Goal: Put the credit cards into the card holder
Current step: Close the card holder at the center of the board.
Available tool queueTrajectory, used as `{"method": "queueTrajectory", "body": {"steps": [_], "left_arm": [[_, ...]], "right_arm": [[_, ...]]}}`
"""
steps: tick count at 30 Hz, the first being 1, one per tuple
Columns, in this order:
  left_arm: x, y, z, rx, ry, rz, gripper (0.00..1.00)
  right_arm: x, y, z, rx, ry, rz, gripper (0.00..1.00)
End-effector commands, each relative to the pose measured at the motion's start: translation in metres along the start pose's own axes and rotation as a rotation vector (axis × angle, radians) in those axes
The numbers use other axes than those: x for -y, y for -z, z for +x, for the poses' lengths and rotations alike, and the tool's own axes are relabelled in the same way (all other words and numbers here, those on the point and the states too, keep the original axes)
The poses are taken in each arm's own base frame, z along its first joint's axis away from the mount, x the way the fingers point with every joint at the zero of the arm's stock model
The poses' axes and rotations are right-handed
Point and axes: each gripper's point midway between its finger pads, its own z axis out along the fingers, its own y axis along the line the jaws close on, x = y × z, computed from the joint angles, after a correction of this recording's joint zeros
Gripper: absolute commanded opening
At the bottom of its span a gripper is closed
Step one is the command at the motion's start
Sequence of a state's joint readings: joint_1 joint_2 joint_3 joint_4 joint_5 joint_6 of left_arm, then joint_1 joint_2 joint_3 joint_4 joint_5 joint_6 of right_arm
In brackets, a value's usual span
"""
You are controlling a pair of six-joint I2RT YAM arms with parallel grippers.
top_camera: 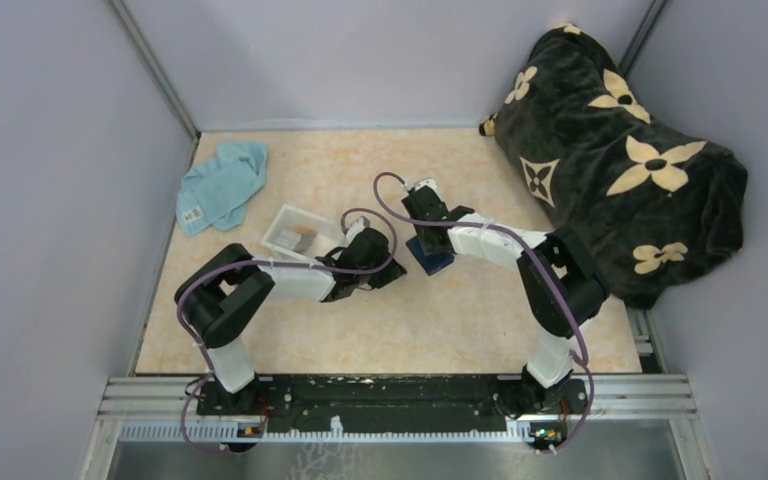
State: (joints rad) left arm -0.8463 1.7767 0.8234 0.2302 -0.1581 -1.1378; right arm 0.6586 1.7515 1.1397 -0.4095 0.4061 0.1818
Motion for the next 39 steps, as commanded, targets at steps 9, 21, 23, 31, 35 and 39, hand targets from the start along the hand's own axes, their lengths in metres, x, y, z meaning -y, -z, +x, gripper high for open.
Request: {"method": "queueTrajectory", "body": {"steps": [9, 21, 23, 31, 35, 39], "left_arm": [[-0.009, -0.008, 0.012, -0.039, 0.011, -0.016, 0.25], [-0.012, -0.01, 0.014, -0.046, 0.009, -0.022, 0.25], [-0.012, -0.01, 0.014, -0.047, 0.009, -0.022, 0.25], [-0.013, -0.011, 0.016, -0.053, 0.01, -0.021, 0.25], [-0.015, -0.012, 0.016, -0.053, 0.012, -0.025, 0.25], [-0.016, -0.012, 0.018, -0.058, 0.013, -0.025, 0.25]], "right_arm": [[-0.005, -0.006, -0.029, 0.063, 0.029, 0.022, 0.37], [-0.011, -0.007, -0.033, 0.066, 0.045, 0.026, 0.37], [-0.012, -0.005, -0.033, 0.069, 0.05, 0.026, 0.38], [-0.008, -0.009, -0.028, 0.054, 0.06, 0.067, 0.37], [-0.005, -0.009, -0.027, 0.054, 0.058, 0.083, 0.33], [-0.002, -0.007, -0.027, 0.059, 0.055, 0.095, 0.27]]}}
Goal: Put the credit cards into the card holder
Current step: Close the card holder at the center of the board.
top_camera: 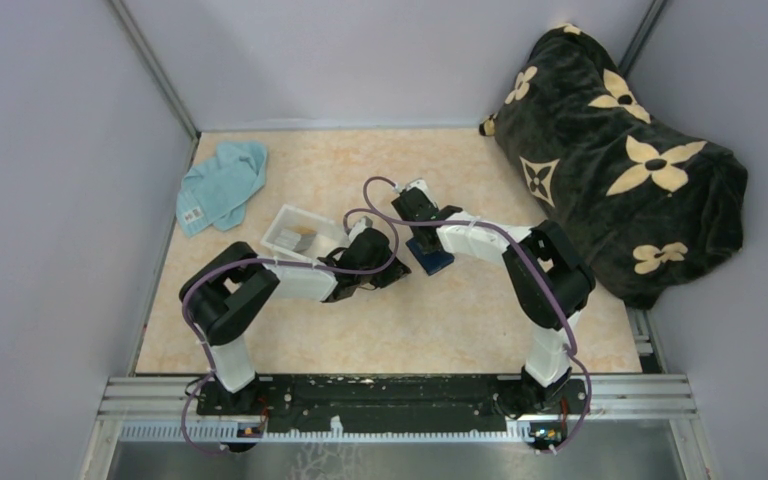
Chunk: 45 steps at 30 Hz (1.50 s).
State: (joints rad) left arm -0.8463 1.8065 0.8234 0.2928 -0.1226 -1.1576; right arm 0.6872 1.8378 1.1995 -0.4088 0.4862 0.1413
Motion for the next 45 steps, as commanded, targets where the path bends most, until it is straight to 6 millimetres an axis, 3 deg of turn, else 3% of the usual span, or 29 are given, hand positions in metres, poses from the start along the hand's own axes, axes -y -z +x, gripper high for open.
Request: {"method": "queueTrajectory", "body": {"steps": [1, 10, 30, 45], "left_arm": [[-0.025, -0.006, 0.012, -0.038, -0.008, -0.069, 0.25], [-0.026, -0.007, 0.014, -0.042, -0.003, -0.071, 0.25], [-0.022, -0.013, 0.015, -0.051, 0.004, -0.065, 0.25], [-0.021, -0.016, 0.016, -0.055, 0.007, -0.066, 0.25]], "right_arm": [[0.005, 0.006, -0.021, 0.06, -0.022, 0.035, 0.25], [0.007, 0.017, -0.026, 0.087, -0.037, 0.019, 0.12], [0.005, 0.025, -0.021, 0.085, -0.063, -0.021, 0.16], [-0.001, 0.024, -0.018, 0.076, -0.061, -0.051, 0.1]]}}
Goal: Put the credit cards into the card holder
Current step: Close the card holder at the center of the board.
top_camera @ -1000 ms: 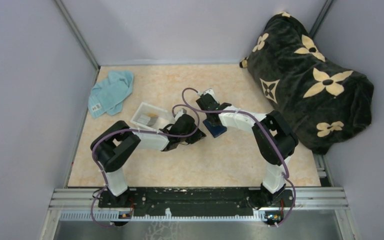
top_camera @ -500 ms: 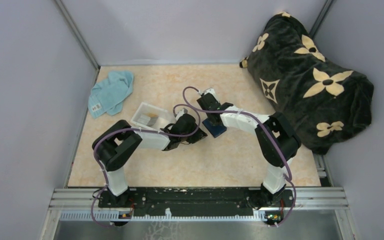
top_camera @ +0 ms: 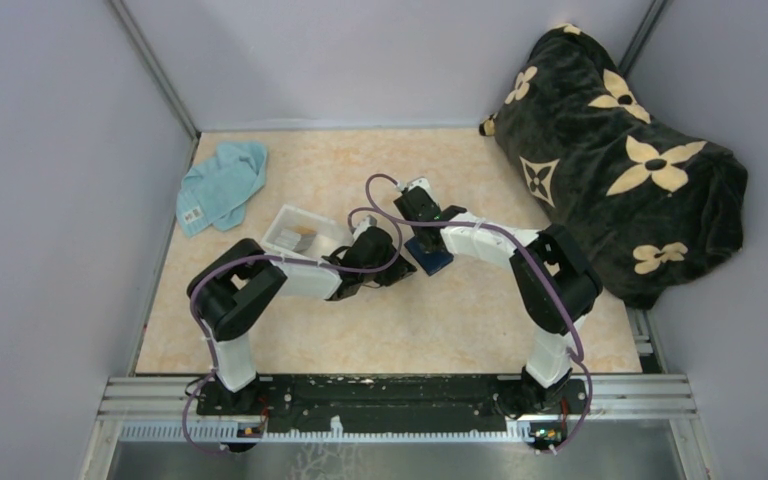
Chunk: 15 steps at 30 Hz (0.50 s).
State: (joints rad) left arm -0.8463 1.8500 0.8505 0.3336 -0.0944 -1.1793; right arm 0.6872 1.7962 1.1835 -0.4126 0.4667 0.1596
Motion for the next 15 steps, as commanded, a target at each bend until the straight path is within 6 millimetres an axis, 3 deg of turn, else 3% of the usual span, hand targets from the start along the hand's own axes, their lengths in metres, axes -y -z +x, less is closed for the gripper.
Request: {"method": "queueTrajectory", "body": {"steps": [1, 15], "left_arm": [[-0.0306, -0.0061, 0.0117, -0.036, -0.017, -0.099, 0.25], [-0.0276, -0.0137, 0.0112, -0.037, -0.025, -0.102, 0.25]], "right_arm": [[-0.0032, 0.0146, -0.0161, 0.06, -0.034, -0.034, 0.09], [-0.0103, 0.0126, -0.0106, 0.042, -0.028, -0.069, 0.05]]}}
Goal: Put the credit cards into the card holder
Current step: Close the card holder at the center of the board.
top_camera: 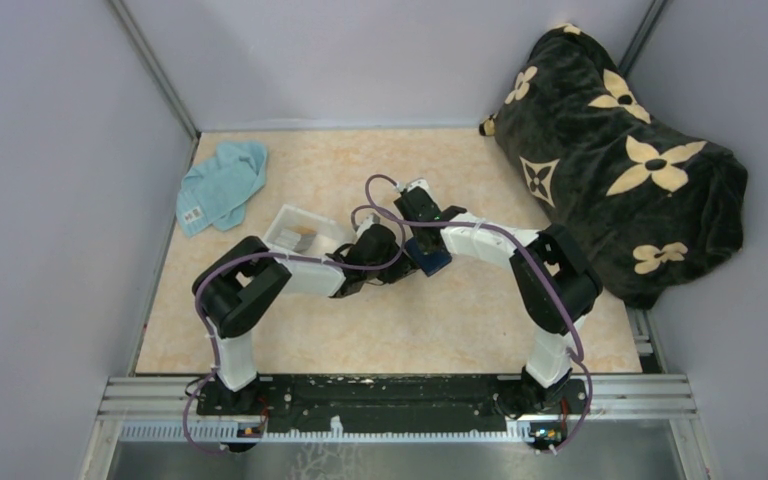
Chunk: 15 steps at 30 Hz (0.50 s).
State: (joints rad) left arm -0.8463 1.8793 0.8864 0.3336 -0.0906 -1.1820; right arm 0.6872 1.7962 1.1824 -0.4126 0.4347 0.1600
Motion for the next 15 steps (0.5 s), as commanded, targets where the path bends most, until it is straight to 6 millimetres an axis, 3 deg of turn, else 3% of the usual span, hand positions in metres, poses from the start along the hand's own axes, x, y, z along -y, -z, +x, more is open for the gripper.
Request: {"method": "queueTrajectory", "body": {"steps": [1, 15], "left_arm": [[-0.0344, -0.0064, 0.0121, -0.036, -0.027, -0.111, 0.25], [-0.0406, -0.0121, 0.0122, -0.035, -0.041, -0.137, 0.25]], "right_arm": [[-0.0056, 0.012, -0.0115, 0.046, -0.027, -0.041, 0.04], [-0.014, 0.0117, -0.0129, 0.043, -0.011, -0.057, 0.03]]}}
